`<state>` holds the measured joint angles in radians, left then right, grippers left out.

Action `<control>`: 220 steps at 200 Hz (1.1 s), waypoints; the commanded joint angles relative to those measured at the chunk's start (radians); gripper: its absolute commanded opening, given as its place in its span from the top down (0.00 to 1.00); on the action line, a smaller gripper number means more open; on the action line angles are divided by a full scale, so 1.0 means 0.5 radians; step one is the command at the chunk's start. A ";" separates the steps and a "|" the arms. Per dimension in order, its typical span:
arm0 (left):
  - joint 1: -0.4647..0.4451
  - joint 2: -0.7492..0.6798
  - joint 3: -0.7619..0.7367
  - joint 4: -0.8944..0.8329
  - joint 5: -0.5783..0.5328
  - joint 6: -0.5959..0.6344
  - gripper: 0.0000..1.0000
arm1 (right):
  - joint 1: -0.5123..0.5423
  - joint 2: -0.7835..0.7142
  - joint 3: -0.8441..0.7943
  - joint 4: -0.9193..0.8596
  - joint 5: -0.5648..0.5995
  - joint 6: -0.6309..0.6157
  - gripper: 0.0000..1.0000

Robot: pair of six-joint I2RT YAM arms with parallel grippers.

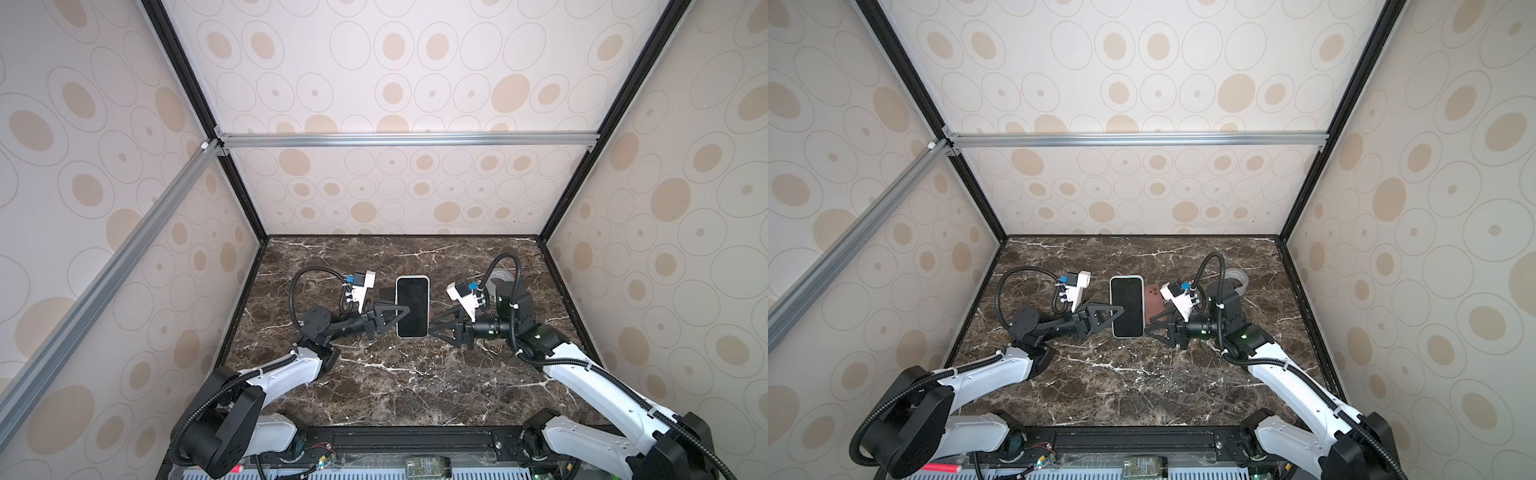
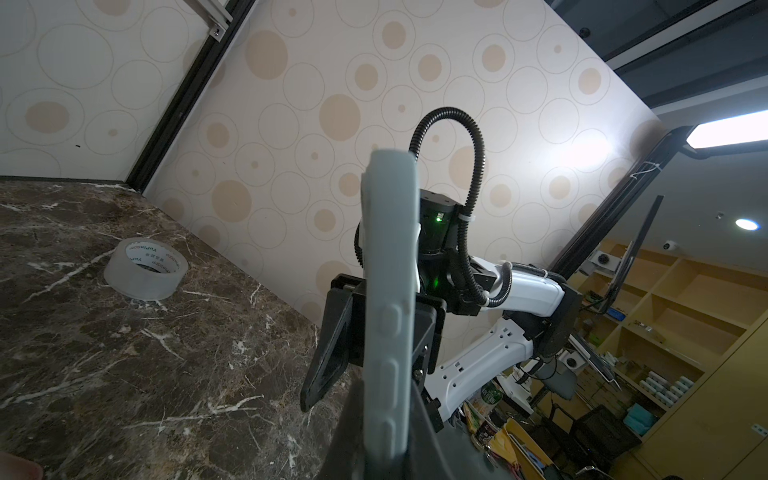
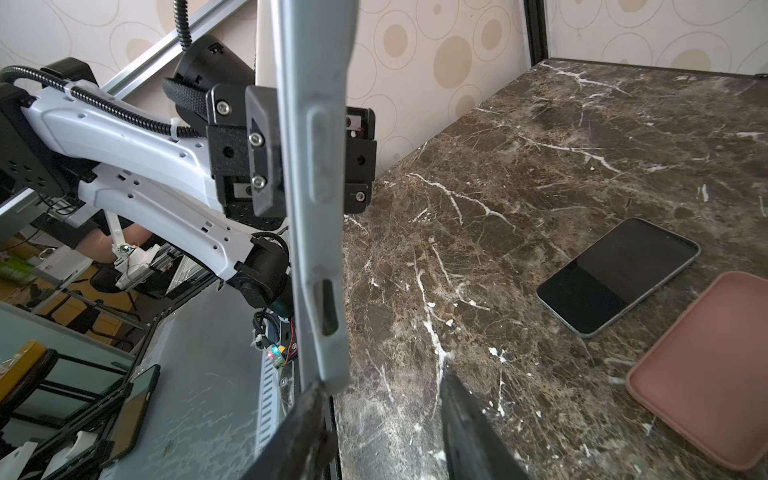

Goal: Take the phone out of the phone case

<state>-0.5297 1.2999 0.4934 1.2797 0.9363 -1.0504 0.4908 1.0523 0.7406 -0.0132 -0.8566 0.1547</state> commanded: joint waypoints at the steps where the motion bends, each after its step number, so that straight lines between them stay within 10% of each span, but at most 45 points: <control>1: -0.069 -0.004 0.092 0.269 0.051 -0.056 1.00 | 0.036 0.033 0.040 0.113 0.079 0.062 0.54; 122: -0.121 0.056 0.074 0.377 0.043 -0.123 1.00 | 0.110 0.047 -0.035 0.429 0.381 0.388 0.56; 181: -0.122 0.082 0.075 0.389 0.033 -0.129 1.00 | 0.108 0.065 -0.019 0.609 0.008 0.350 0.55; 220: -0.012 0.078 0.023 0.659 -0.035 -0.317 1.00 | 0.071 -0.082 -0.007 0.132 0.223 0.176 0.56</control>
<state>-0.5789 1.3457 0.4942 1.4227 0.9440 -1.1202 0.5373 1.0725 0.7242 0.1841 -0.7921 0.3077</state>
